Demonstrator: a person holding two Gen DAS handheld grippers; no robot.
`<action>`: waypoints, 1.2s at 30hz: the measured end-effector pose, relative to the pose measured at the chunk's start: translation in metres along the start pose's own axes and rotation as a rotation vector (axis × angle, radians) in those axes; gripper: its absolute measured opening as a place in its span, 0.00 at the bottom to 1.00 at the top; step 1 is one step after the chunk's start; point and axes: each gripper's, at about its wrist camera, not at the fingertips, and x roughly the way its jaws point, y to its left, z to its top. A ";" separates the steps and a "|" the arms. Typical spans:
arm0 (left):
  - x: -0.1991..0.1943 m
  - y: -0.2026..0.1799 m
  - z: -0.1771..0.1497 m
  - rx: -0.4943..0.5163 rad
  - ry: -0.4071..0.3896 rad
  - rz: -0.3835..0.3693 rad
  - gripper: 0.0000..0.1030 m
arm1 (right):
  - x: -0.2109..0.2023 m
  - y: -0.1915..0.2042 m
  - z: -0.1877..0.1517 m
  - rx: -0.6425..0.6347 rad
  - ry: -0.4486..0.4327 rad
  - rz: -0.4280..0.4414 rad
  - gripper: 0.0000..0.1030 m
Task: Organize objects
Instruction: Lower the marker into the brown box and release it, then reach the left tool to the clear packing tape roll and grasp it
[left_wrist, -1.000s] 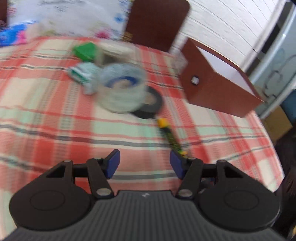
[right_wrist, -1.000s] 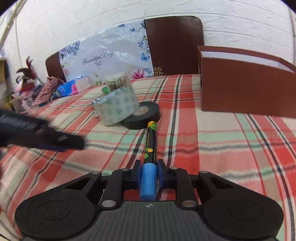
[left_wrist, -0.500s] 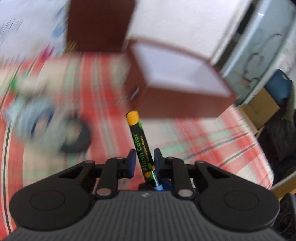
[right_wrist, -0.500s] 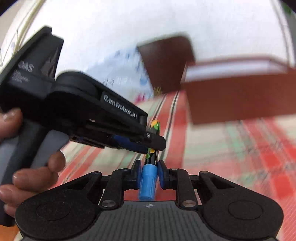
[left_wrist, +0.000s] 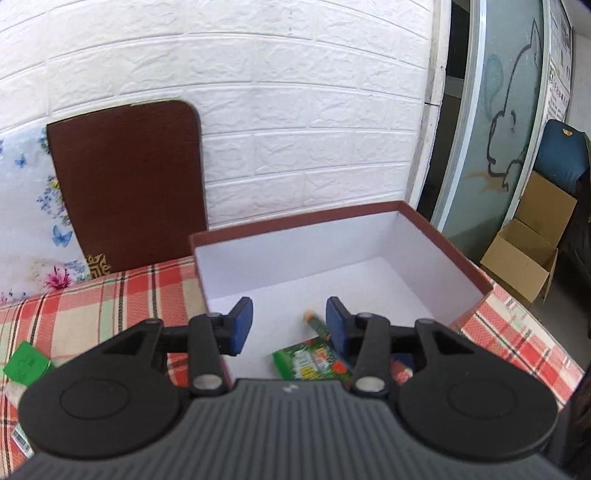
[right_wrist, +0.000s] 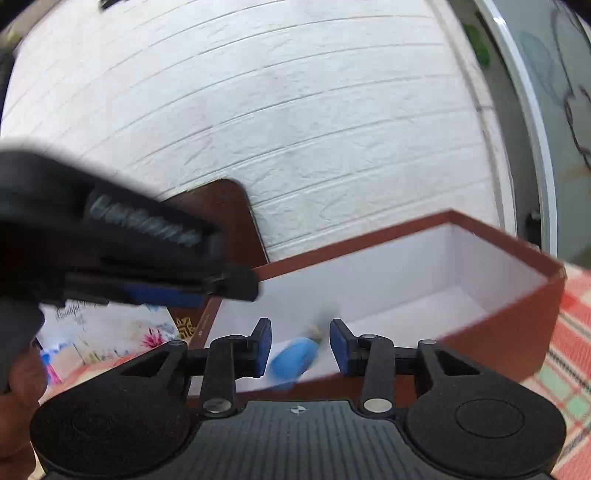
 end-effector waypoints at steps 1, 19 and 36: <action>-0.004 0.005 -0.007 -0.002 -0.004 0.007 0.49 | -0.008 -0.003 -0.005 0.004 -0.026 0.006 0.36; -0.153 0.238 -0.234 -0.522 0.135 0.372 0.53 | -0.037 0.148 -0.105 -0.439 0.266 0.280 0.83; -0.169 0.233 -0.246 -0.526 0.088 0.334 0.62 | -0.039 0.194 -0.098 -0.604 0.143 0.292 0.76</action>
